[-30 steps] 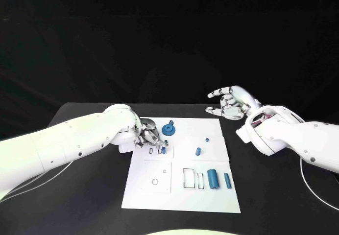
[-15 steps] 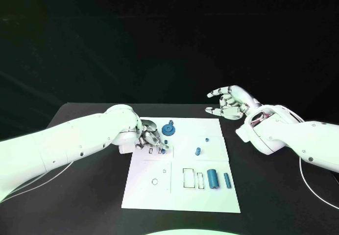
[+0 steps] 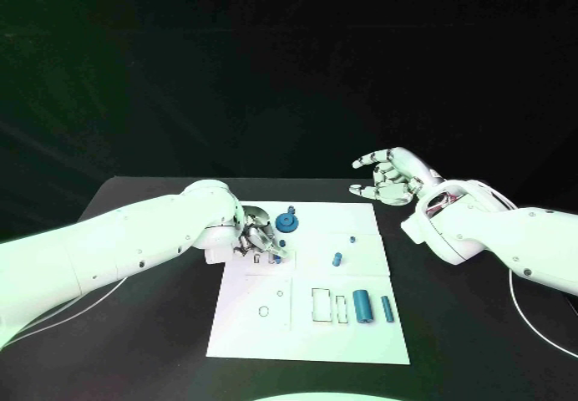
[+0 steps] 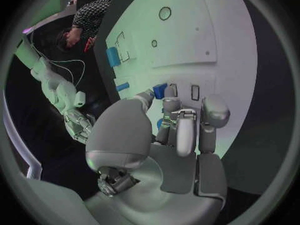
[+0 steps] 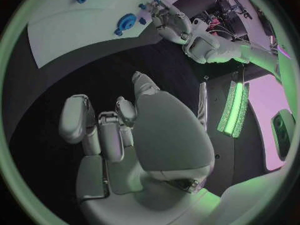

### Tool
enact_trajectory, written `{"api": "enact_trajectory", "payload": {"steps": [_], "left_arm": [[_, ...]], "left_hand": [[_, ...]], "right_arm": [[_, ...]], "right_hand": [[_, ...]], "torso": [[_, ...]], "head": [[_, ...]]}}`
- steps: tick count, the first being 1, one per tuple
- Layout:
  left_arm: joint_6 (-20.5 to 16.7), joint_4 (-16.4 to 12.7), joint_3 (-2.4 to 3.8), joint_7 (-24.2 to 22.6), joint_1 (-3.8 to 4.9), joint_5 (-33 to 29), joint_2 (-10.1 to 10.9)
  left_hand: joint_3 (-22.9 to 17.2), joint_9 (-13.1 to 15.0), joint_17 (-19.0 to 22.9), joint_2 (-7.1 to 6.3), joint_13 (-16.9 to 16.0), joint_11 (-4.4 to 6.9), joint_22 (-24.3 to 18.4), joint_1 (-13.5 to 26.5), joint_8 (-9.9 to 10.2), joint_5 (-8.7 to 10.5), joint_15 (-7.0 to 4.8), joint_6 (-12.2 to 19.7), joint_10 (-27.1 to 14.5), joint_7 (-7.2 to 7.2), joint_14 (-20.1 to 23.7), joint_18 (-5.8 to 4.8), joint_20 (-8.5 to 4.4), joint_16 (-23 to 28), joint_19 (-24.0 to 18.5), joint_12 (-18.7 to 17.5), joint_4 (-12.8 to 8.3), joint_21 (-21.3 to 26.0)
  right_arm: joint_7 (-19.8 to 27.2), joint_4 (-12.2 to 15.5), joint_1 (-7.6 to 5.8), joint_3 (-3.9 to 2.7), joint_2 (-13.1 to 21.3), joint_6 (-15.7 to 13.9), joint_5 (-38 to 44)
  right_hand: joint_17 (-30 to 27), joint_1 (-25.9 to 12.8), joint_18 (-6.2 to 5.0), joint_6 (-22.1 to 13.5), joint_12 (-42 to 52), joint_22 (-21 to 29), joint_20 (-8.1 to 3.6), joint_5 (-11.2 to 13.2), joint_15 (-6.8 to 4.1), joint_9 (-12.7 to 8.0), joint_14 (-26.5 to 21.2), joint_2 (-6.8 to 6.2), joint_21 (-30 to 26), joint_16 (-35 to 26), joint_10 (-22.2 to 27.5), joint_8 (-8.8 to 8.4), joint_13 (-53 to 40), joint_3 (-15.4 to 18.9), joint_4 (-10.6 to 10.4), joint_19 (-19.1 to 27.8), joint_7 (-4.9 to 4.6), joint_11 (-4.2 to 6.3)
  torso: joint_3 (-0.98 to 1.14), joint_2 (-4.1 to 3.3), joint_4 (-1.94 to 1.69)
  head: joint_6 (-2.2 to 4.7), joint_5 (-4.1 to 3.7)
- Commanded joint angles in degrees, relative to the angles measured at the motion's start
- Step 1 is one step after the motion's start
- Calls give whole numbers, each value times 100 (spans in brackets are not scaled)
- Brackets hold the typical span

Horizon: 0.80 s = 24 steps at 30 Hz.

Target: Assemble the parts on the task board

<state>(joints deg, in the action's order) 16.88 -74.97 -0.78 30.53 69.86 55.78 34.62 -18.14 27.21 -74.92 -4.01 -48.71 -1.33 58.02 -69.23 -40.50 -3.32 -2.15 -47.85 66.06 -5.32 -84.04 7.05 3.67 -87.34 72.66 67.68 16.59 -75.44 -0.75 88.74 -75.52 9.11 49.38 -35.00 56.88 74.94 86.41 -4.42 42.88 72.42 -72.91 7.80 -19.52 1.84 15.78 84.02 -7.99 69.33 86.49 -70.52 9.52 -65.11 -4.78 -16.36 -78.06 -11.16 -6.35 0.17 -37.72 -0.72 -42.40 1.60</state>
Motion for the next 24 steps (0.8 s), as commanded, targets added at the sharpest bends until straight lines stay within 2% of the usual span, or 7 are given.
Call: {"api": "enact_trajectory", "payload": {"steps": [1,11,15,19,21,24], "left_arm": [[54,5,-1,-4,7,-86,-25],[126,14,-8,-21,7,-110,-37],[144,18,-10,-18,7,-112,-34],[143,10,-11,6,7,-122,-14],[135,5,-11,12,7,-152,-2],[82,-3,-12,13,6,-250,21]], "left_hand": [[-135,46,-893,-5,-20,56,13,-167,-42,-17,-52,-11,24,44,-422,-66,-12,-16,-25,1,-10,-32],[-788,207,-902,-135,-67,94,53,-538,-54,-14,-84,-5,72,82,-425,-71,-34,-13,-35,-10,-33,-67],[-1220,290,-902,-230,-80,105,62,-627,-59,-15,-92,3,97,89,-425,-72,-41,-10,-41,-23,-65,-76],[-1826,397,-898,-369,-81,113,65,-710,-79,-27,-105,42,107,99,-424,-71,-48,-4,-49,-57,-226,-83],[-2460,538,-889,-568,-101,110,67,-557,-156,-41,-101,62,152,92,-422,-72,-48,3,-54,-69,-422,-90],[-2854,663,-882,-653,-176,120,87,-384,-242,-98,-111,58,236,94,-421,-74,-56,9,-42,-35,-624,-106]], "right_arm": [[-19,-4,2,-1,-6,114,75],[-42,-11,4,-1,-12,149,75],[-50,-16,6,0,-13,165,75],[-54,-27,10,1,-15,184,85],[-56,-34,13,2,-15,190,92],[-59,-45,16,3,-20,203,98]], "right_hand": [[407,53,-81,36,-16,9,-20,-19,-12,-9,333,12,-28,-20,37,33,7,-34,-13,23,-20,12],[411,69,-80,61,-13,5,-24,-42,-18,-10,334,16,-28,-21,31,45,8,-73,-7,19,-13,19],[409,81,-79,83,-12,3,-31,-106,-25,-15,334,8,-31,-25,28,55,16,-125,-6,15,-7,26],[416,96,-80,106,-19,4,-41,-249,-34,-27,338,-25,-42,-27,36,65,41,-214,-1,12,1,36],[410,97,-81,108,-20,8,-44,-282,-36,-31,337,-35,-50,-30,37,66,46,-239,-2,14,3,37],[407,96,-81,109,-19,7,-46,-311,-37,-35,336,-42,-51,-33,37,66,49,-262,-3,12,3,38]], "torso": [[5,0,0],[2,-1,-3],[4,0,-1],[1,-1,-3],[-1,3,-7],[0,9,-11]], "head": [[-7,0],[-8,-9],[-11,-6],[3,0],[11,5],[14,7]]}}
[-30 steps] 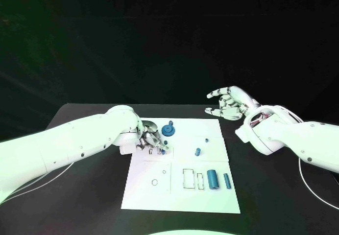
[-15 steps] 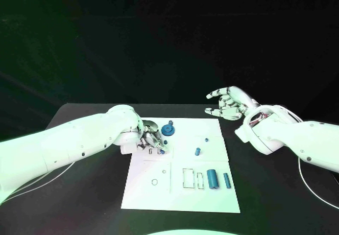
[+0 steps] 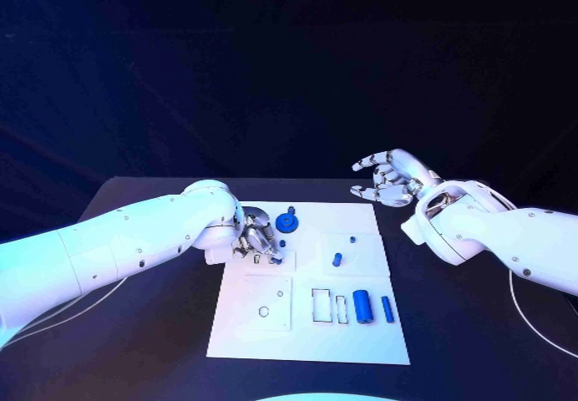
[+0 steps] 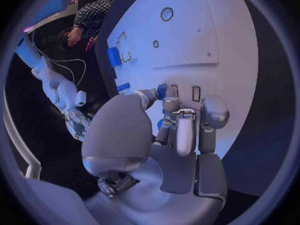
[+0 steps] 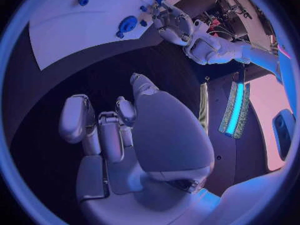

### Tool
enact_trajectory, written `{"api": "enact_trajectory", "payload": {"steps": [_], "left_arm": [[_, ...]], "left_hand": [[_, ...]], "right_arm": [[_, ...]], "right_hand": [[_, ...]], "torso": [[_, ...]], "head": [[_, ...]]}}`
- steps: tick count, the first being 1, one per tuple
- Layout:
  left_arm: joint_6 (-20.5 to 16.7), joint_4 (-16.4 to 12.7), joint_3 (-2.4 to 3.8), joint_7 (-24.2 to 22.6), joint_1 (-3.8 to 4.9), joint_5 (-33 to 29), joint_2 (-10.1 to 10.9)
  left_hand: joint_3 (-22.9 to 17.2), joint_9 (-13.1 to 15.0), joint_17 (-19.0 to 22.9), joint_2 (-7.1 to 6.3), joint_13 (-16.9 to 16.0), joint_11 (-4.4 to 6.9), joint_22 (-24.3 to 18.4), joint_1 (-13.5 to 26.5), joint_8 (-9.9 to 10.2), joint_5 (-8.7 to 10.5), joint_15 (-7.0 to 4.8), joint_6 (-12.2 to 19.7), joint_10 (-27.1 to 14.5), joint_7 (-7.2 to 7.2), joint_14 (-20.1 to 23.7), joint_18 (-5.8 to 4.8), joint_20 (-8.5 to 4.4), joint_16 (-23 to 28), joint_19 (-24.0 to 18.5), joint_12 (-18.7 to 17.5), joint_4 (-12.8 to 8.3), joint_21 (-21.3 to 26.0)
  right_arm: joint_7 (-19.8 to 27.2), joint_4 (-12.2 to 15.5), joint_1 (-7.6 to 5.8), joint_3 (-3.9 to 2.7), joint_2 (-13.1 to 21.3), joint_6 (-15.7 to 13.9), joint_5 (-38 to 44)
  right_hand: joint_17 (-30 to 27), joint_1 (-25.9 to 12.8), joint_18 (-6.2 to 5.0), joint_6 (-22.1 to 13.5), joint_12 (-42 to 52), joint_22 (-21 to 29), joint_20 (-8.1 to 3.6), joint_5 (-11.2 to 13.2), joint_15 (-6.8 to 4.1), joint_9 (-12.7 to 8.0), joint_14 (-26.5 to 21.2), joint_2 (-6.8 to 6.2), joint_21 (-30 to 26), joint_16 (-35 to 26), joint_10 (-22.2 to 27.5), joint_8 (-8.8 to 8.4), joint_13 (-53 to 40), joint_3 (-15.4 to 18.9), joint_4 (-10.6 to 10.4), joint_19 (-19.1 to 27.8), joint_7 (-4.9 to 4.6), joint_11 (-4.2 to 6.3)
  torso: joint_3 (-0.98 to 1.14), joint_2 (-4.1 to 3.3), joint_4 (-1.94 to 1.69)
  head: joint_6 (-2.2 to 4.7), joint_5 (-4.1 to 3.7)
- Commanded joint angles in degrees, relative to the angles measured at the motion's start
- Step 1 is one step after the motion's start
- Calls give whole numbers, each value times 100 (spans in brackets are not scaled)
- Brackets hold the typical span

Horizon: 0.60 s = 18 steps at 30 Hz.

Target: Assemble the parts on the task board

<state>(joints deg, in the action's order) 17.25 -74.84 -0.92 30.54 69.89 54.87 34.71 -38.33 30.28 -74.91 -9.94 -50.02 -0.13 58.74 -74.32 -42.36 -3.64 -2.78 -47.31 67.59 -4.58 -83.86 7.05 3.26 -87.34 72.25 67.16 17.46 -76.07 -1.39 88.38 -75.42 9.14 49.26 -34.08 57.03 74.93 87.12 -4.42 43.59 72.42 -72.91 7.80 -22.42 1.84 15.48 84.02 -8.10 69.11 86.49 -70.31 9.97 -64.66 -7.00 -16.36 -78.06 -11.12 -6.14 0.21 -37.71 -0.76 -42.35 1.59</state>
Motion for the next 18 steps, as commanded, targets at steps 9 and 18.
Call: {"api": "enact_trajectory", "payload": {"steps": [9,18], "left_arm": [[-446,-106,0,-7,2,-692,152],[-988,-297,-8,-93,-10,-808,332]], "left_hand": [[-1369,578,-765,-200,-395,46,179,521,-215,-671,-93,-90,393,62,-415,-103,-52,65,112,228,-1158,-142],[-1469,659,-716,-278,-594,91,298,716,-279,-1127,-131,-180,558,105,-409,-125,-86,86,183,346,-1343,-207]], "right_arm": [[-15,-29,12,4,-15,161,89],[-31,-35,15,7,8,188,90]], "right_hand": [[395,20,-85,39,-25,22,-47,-61,-39,-10,333,-43,-51,-39,22,21,17,-71,-6,23,0,18],[396,17,-86,41,-24,23,-48,-74,-40,-11,334,-45,-54,-39,21,21,17,-82,-7,24,0,19]], "torso": [[-6,7,-3],[-10,3,-15]], "head": [[52,3],[51,7]]}}
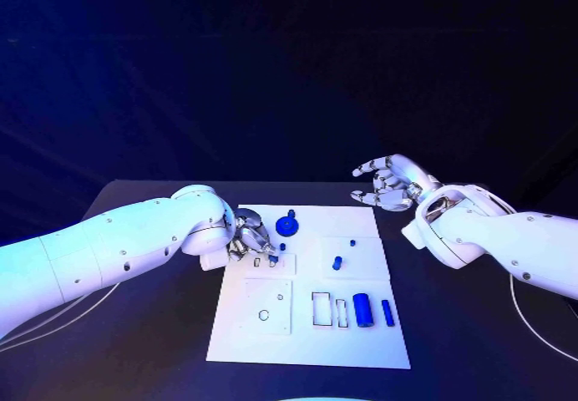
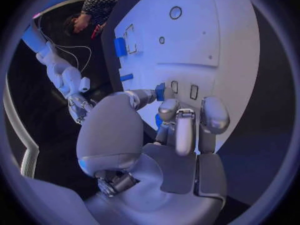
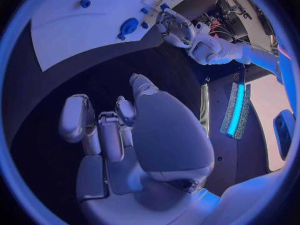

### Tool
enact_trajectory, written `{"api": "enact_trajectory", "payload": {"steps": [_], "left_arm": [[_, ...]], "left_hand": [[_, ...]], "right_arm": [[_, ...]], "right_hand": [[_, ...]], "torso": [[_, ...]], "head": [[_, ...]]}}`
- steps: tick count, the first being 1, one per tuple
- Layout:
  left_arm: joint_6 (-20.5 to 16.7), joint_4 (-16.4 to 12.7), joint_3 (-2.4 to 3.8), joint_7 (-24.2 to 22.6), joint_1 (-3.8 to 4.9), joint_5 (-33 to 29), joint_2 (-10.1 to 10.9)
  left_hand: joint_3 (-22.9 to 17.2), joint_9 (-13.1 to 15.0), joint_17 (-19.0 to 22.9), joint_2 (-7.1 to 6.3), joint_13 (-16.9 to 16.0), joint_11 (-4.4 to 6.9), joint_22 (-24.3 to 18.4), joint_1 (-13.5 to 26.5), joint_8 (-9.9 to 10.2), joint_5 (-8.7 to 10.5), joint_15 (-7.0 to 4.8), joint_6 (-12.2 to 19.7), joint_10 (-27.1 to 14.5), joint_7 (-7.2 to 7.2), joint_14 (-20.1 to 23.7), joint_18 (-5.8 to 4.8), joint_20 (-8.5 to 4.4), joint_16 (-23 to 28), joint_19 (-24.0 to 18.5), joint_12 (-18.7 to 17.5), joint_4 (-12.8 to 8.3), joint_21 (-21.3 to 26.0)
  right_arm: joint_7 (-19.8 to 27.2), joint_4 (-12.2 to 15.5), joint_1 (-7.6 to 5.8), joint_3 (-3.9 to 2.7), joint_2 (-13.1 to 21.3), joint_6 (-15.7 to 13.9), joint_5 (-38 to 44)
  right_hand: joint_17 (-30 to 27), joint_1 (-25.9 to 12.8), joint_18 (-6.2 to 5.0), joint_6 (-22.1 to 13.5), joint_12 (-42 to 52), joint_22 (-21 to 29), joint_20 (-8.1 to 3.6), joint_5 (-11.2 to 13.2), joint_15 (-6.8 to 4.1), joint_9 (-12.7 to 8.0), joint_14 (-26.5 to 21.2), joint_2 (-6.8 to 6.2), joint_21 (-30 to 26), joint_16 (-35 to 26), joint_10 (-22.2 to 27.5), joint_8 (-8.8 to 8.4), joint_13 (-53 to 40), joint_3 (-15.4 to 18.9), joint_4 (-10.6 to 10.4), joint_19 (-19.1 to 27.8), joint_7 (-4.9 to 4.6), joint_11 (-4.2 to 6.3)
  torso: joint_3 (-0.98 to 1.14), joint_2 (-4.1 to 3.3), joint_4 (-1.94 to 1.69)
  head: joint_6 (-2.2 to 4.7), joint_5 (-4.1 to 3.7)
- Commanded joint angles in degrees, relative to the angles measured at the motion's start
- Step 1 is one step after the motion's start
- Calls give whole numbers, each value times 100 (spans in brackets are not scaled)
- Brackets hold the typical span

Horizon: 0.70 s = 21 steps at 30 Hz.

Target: Assemble the parts on the task board

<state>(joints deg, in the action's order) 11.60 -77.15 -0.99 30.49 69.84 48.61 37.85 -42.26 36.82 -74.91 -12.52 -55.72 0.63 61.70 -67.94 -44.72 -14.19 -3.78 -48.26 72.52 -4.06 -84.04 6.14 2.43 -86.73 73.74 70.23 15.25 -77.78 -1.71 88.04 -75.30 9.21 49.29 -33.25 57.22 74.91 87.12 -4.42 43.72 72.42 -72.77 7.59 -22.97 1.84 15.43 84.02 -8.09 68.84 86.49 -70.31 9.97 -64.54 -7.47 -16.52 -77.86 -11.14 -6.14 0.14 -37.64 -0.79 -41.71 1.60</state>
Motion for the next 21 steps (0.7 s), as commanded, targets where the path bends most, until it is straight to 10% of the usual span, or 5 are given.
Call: {"api": "enact_trajectory", "payload": {"steps": [1,21], "left_arm": [[-456,-90,-2,-95,-8,-135,30],[-686,-373,-107,-32,-129,1149,104]], "left_hand": [[-1077,5,-716,-20,-24,15,3,78,-44,-72,-31,-85,65,53,-391,-34,-3,26,34,38,-1123,-36],[-1101,25,-724,-42,-82,28,26,125,-63,-176,-43,-116,118,67,-395,-37,-14,21,46,74,-1167,-49]], "right_arm": [[0,-1,4,1,7,108,71],[-1,1,15,6,25,124,71]], "right_hand": [[393,13,-85,30,-19,11,-28,-31,-40,-8,333,-48,-31,-41,16,22,0,-44,8,4,2,19],[380,3,-89,36,-28,22,-29,-54,-41,-10,330,-52,-47,-47,25,25,18,-64,5,11,4,20]], "torso": [[-1,-4,-11],[2,-17,5]], "head": [[-14,11],[-72,75]]}}
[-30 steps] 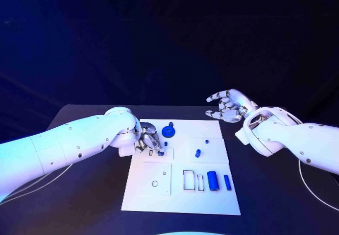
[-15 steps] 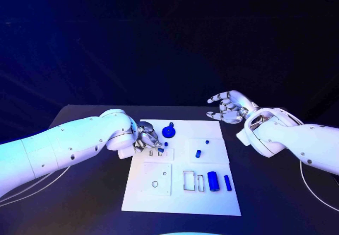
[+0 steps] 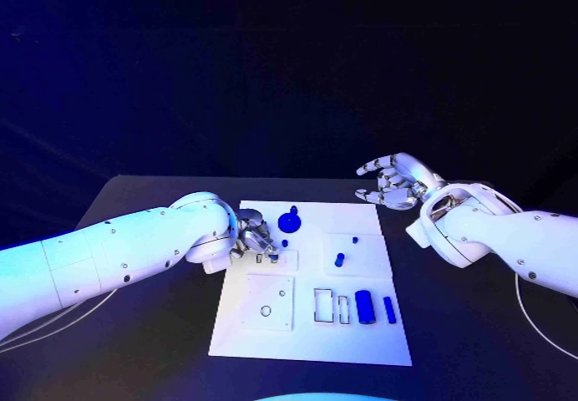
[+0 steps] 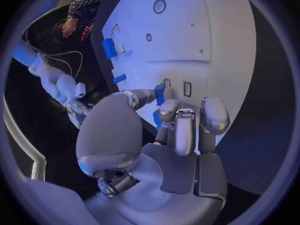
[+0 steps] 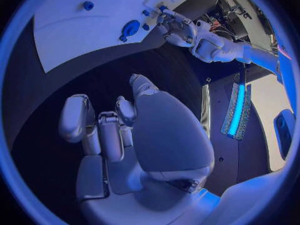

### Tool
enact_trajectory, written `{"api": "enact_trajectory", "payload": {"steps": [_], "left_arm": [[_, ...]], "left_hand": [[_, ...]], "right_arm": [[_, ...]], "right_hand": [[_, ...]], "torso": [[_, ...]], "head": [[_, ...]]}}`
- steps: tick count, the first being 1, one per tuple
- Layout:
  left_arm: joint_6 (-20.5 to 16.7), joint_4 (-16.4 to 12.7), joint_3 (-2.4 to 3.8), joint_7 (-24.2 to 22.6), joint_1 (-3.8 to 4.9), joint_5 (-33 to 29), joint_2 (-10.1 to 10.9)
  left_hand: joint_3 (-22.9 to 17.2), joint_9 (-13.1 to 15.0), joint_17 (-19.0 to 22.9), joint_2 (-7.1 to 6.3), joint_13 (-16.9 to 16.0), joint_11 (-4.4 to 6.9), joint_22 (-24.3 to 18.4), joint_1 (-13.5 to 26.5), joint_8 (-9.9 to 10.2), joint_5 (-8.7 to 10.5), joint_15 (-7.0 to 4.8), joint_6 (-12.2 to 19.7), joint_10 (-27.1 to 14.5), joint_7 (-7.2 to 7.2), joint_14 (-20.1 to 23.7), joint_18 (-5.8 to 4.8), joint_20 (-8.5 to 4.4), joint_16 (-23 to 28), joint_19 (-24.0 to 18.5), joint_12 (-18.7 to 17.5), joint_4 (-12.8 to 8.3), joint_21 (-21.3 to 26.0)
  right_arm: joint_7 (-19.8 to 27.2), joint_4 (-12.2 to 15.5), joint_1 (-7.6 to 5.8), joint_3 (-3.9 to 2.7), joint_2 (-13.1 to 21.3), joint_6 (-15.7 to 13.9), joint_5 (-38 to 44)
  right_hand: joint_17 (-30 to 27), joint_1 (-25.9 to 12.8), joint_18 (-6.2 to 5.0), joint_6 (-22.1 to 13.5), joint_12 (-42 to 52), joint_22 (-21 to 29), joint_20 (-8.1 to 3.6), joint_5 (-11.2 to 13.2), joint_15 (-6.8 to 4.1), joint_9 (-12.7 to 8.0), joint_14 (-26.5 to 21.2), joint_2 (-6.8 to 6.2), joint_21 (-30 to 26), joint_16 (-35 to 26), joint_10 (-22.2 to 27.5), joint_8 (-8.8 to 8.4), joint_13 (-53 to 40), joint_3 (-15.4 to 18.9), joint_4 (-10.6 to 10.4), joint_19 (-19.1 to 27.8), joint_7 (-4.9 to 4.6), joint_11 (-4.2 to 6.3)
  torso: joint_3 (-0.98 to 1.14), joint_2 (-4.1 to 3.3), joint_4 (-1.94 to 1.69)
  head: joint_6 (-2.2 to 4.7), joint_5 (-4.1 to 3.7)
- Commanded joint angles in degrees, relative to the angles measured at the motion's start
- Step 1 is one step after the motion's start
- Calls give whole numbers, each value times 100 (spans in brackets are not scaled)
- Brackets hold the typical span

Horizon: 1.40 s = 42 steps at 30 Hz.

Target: Assemble the parts on the task board

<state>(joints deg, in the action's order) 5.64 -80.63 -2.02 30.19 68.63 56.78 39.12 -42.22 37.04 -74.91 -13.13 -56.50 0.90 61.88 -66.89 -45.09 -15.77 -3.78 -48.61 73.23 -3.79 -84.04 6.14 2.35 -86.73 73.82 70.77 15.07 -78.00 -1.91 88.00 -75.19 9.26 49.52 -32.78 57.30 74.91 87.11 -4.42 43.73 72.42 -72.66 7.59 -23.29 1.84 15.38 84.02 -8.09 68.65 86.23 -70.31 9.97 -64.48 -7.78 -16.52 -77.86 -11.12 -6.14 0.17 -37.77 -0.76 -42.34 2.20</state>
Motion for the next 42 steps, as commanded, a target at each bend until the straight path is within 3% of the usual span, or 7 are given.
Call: {"api": "enact_trajectory", "payload": {"steps": [1,18,42], "left_arm": [[-92,-26,-8,5,-10,345,-27],[174,-79,-32,81,-21,429,-25],[305,-75,-36,142,-21,532,-45]], "left_hand": [[-1104,2,-725,18,-4,1,8,20,-25,-18,-43,-81,47,40,-395,-38,-5,21,38,20,-1149,-27],[-1112,10,-732,9,-43,8,40,37,-34,-46,-48,-95,78,46,-399,-45,-10,17,58,44,-1165,-43],[-1119,13,-734,5,-57,11,35,43,-37,-62,-51,-100,89,49,-400,-43,-12,15,55,52,-1175,-42]], "right_arm": [[20,5,4,0,2,76,63],[17,12,5,0,10,106,63],[4,8,5,0,16,131,63]], "right_hand": [[381,4,-89,35,-28,10,-29,-22,-41,-6,330,-53,-28,-21,26,25,12,-33,5,12,2,20],[383,-3,-88,38,-28,6,-30,-31,-41,-7,330,-58,-26,-21,26,26,14,-43,4,9,3,20],[395,-26,-84,41,-21,-6,-30,-39,-41,-10,333,-60,-13,-18,18,27,7,-56,-4,1,2,20]], "torso": [[-1,-4,3],[-1,0,0],[3,-3,1]], "head": [[-13,12],[-59,-4],[-63,19]]}}
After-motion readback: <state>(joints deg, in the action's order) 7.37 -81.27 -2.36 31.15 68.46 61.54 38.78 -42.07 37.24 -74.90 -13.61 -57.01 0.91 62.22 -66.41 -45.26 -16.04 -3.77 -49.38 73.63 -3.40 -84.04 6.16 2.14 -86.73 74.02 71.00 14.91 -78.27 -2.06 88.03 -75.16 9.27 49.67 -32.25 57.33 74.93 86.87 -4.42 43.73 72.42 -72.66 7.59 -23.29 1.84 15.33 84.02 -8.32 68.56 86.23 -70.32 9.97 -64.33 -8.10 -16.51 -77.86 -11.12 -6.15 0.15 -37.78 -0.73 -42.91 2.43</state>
